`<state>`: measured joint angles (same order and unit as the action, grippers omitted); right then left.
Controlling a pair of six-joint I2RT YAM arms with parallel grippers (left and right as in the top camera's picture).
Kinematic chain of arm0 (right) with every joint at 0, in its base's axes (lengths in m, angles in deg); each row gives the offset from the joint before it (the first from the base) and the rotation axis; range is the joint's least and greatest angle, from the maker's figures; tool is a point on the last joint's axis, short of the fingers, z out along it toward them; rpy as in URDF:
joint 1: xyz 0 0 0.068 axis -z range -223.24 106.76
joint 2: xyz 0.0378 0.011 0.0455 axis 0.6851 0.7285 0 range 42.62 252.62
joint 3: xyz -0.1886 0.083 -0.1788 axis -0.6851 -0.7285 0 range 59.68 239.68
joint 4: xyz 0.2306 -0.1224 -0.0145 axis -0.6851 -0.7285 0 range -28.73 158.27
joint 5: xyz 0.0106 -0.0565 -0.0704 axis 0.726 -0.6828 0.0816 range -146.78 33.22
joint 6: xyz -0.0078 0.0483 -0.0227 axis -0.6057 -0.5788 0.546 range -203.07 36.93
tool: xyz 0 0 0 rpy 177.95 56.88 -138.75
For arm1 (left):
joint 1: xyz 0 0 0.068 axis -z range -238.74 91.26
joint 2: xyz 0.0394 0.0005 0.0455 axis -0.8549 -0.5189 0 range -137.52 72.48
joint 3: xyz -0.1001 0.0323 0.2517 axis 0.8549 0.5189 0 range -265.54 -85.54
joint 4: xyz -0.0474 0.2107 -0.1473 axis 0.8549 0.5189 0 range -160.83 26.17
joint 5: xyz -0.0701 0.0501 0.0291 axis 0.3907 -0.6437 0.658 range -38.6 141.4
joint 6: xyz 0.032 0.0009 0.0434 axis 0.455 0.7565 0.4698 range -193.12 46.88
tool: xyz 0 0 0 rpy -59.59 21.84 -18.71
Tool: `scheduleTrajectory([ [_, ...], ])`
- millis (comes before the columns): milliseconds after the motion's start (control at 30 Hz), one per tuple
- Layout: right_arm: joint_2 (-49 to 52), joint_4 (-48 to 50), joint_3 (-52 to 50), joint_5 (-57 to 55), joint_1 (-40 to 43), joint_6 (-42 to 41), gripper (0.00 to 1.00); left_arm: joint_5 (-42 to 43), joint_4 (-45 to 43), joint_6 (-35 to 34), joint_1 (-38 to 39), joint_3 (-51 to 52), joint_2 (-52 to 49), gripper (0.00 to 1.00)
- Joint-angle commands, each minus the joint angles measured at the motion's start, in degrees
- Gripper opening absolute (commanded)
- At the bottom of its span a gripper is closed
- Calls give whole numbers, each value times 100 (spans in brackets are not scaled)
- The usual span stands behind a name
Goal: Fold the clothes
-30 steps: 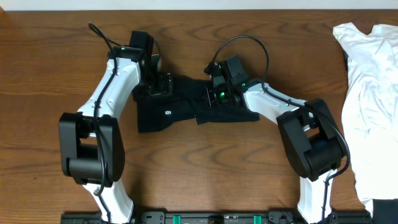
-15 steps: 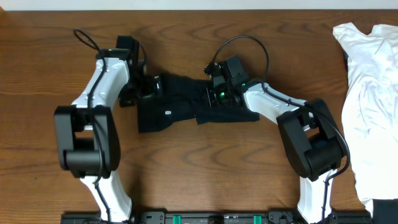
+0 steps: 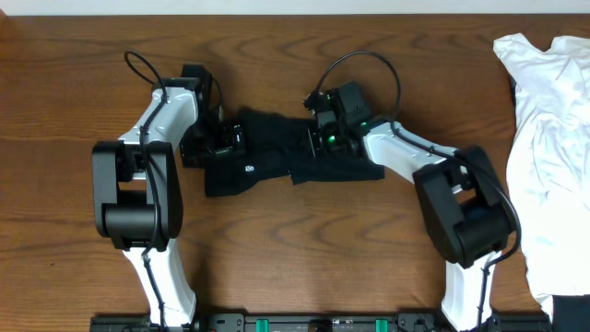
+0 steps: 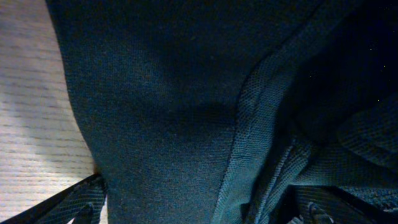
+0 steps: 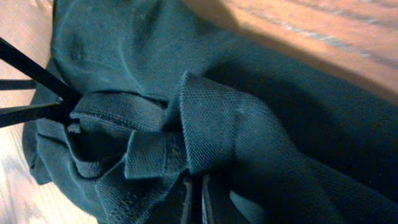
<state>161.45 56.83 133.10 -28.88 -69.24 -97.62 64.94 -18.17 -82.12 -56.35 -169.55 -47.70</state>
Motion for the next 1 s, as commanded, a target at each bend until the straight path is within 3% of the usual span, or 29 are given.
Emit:
scheduleTrajectory([
  [0,-675,-103,68,-31,424,199,10,103,-85,83,-2,-20,-15,98],
  [100,-1102,-452,68,-24,750,199,17,103,-90,79,4,-76,243,98],
  [200,-1423,-990,66,-26,1123,330,43,103,-111,79,15,-79,605,98],
  [300,-1543,-1620,68,-28,1502,553,51,103,-170,76,26,-79,973,98],
  [567,-1241,-2699,-111,70,2162,1519,54,101,-549,-31,337,-79,1541,98],
  [700,-1106,-2649,-293,127,2188,1823,72,96,-817,-59,638,-76,1482,98],
  [967,-634,-2192,-396,332,2197,1891,67,94,-1311,-225,1217,-76,1360,98],
])
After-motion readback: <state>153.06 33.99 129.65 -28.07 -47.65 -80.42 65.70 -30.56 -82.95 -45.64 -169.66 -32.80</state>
